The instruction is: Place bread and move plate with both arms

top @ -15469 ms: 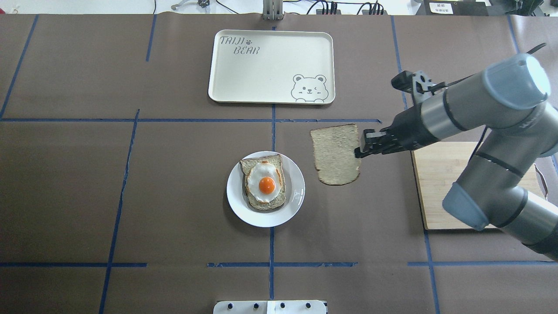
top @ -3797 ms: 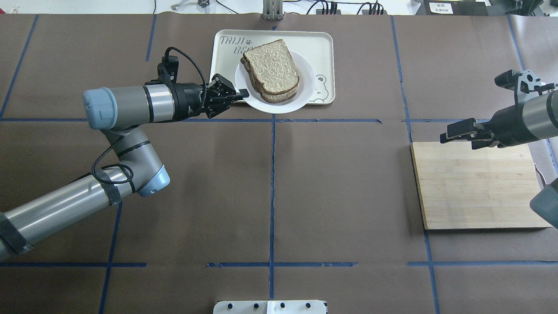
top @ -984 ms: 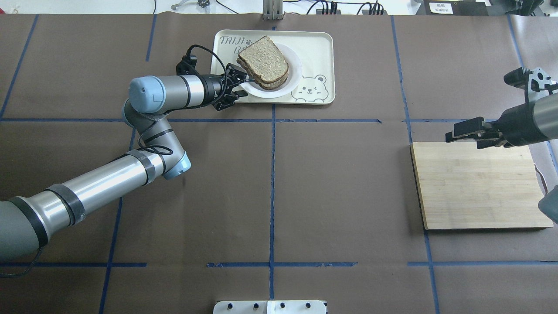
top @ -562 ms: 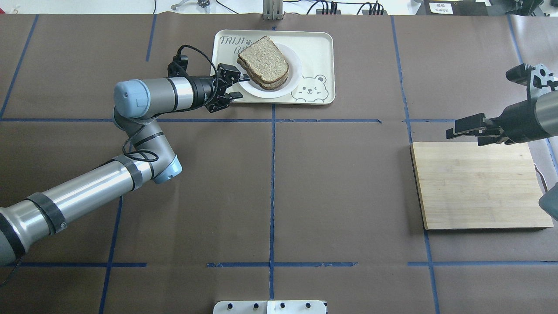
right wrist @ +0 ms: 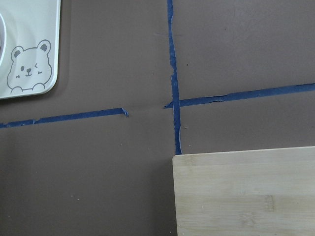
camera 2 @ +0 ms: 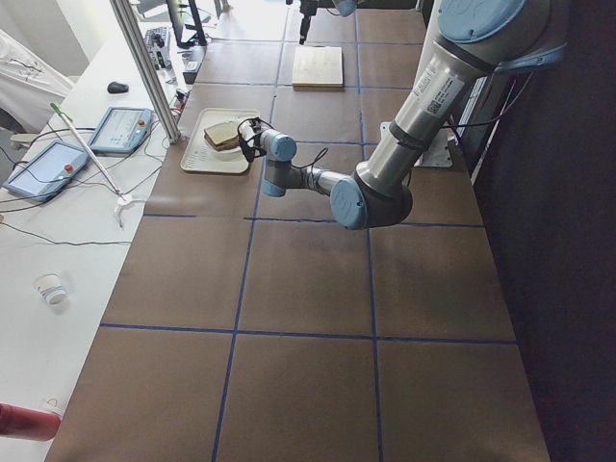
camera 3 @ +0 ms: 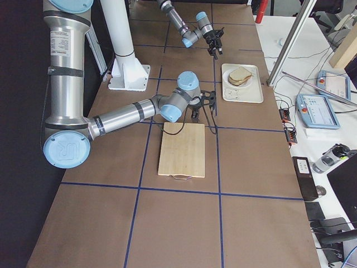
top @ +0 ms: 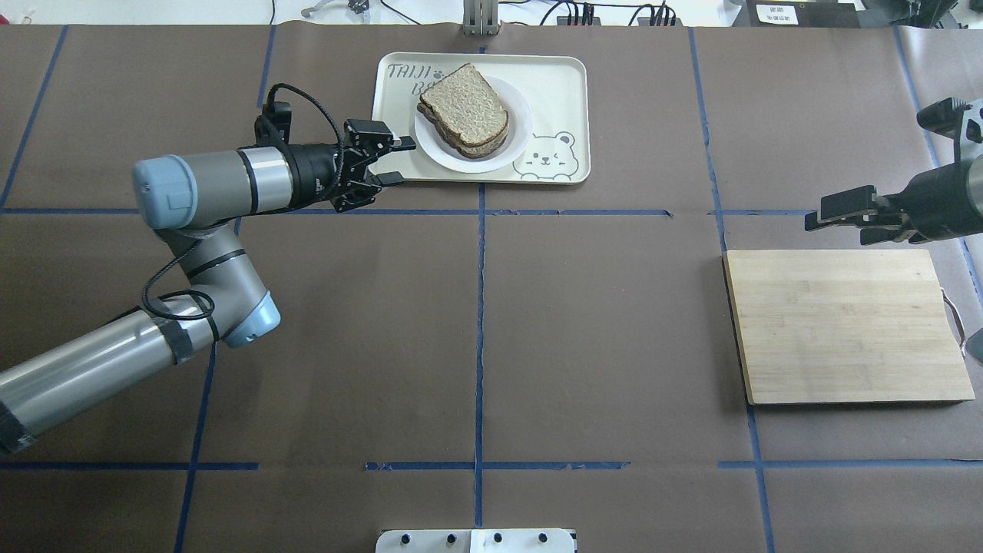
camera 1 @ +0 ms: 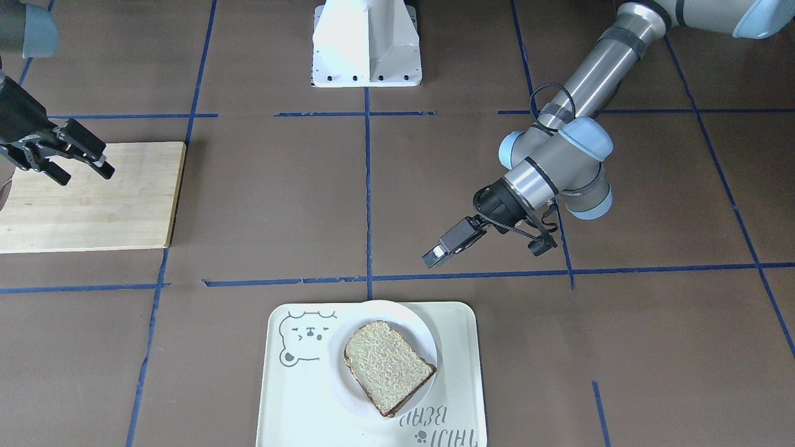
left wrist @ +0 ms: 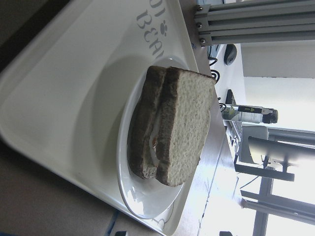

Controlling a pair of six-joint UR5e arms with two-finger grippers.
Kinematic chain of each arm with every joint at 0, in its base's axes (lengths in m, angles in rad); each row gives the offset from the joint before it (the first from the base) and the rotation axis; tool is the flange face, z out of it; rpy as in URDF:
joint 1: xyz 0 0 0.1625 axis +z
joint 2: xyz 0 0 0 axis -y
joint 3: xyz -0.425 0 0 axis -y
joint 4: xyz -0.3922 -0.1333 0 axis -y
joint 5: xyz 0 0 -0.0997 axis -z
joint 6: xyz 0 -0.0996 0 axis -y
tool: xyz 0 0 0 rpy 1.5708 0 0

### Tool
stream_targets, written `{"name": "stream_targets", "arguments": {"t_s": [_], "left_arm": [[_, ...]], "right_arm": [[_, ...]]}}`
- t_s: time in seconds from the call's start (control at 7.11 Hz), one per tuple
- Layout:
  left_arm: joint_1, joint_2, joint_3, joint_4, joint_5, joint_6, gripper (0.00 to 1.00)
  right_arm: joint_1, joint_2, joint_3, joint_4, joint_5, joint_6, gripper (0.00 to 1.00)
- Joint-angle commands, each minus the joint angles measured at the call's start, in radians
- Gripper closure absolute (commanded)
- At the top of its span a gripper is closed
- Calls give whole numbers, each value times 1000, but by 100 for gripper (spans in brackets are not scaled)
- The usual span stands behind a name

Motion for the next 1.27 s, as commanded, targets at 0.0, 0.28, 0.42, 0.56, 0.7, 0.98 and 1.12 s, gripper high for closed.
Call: {"name": "stream_targets", "arguments": {"t_s": [0.0,0.28,0.42,0.56,0.7,0.98,1.12], "left_arm": [[-168,85,-79,34,-212,43,30],[-329,155,-75,127,-423,391,26],[-403,196,-74,169,-433,542,24],[-461,270,-75,229,-428,777,24],[-511,299,-82,334,-422,975,24],[-597,351,-82,507,-421,1301,24],[-633,379,-80,615,-421,1503,24]], "right_arm": [[77,-26,-15,-20,3,-126,0],[187,-28,-6,-220,13,-416,0],[215,-34,-8,-276,13,-508,0],[218,-57,-11,-281,14,-542,0],[229,-77,-11,-279,16,-546,0],[314,-108,-41,-286,101,-660,0],[345,-117,-58,-287,117,-705,0]]}}
